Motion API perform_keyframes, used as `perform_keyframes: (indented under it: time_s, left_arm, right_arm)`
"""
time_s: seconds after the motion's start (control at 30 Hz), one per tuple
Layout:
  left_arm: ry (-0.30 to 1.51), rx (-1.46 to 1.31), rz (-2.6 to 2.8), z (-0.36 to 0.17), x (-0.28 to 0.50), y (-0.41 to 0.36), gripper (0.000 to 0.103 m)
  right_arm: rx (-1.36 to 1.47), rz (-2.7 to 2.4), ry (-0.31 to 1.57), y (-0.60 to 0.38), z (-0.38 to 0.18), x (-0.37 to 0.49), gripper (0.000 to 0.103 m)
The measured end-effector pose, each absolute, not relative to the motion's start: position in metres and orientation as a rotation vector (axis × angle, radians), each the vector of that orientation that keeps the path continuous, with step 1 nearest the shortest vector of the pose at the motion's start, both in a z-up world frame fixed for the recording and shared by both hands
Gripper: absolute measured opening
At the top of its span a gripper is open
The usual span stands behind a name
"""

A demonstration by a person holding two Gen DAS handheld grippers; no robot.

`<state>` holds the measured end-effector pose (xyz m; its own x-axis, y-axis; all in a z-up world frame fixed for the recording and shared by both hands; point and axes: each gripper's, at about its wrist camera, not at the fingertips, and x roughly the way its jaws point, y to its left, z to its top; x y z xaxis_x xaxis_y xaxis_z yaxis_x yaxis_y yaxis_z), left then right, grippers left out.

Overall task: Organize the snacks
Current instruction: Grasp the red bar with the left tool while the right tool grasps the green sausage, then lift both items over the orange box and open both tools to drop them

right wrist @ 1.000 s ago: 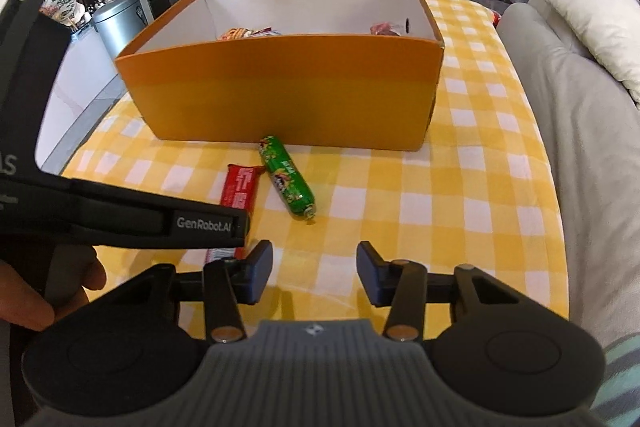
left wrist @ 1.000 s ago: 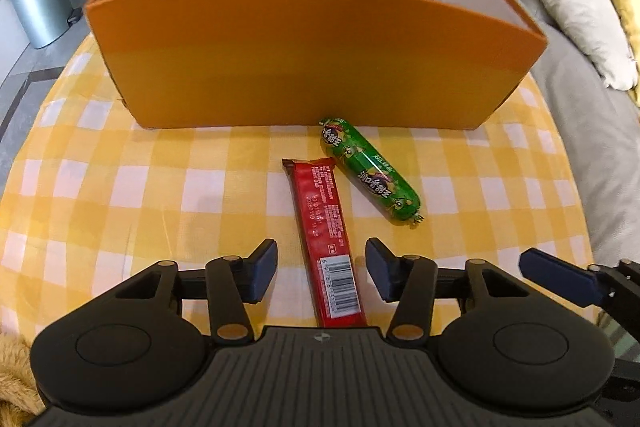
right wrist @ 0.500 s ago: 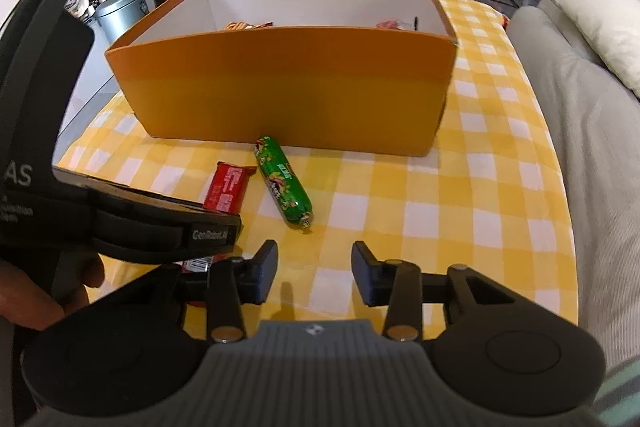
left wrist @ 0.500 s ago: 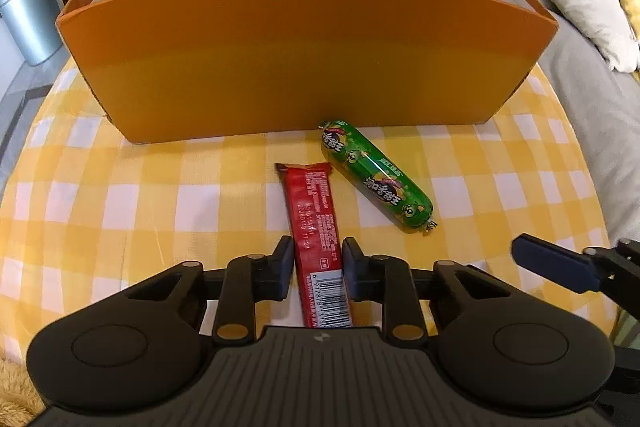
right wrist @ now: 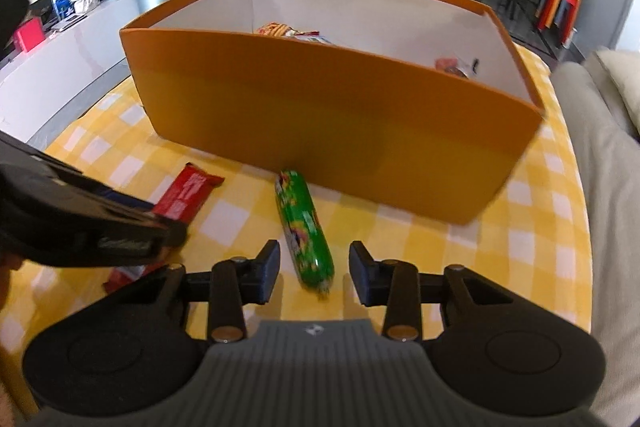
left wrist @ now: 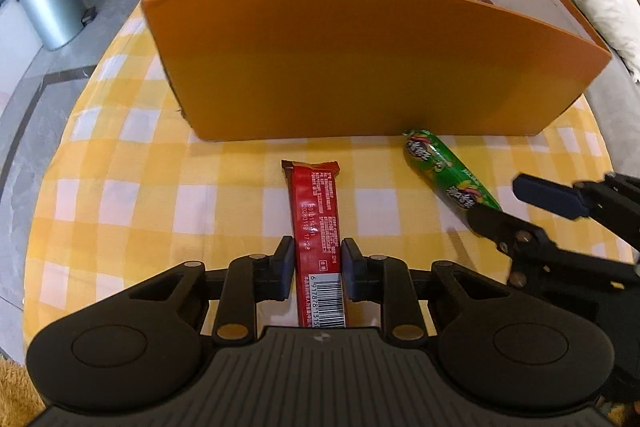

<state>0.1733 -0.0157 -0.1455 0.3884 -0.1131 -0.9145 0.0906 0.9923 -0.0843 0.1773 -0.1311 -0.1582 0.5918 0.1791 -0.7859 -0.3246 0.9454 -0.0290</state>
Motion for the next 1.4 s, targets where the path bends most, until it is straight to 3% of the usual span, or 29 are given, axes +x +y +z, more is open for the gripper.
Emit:
perform_keyframes:
  time_s: [0.47,0.9,1.4]
  left_arm:
    - [1.197,0.016,-0.141,-0.144,0.175,-0.014,0.032]
    - [1.184,0.011,-0.166,-0.145,0.173,-0.012,0.027]
    - [1.077,-0.064,-0.194,-0.091,0.139,0.007,0.026]
  right_arm:
    - [-0.230,0.331,0.928,-0.117,-0.181,0.206,0.029]
    - [-0.169,0.251,1.046,-0.106,-0.175,0.219,0.021]
    - [-0.023,0.197,1.086,-0.109,-0.137,0.175,0.019]
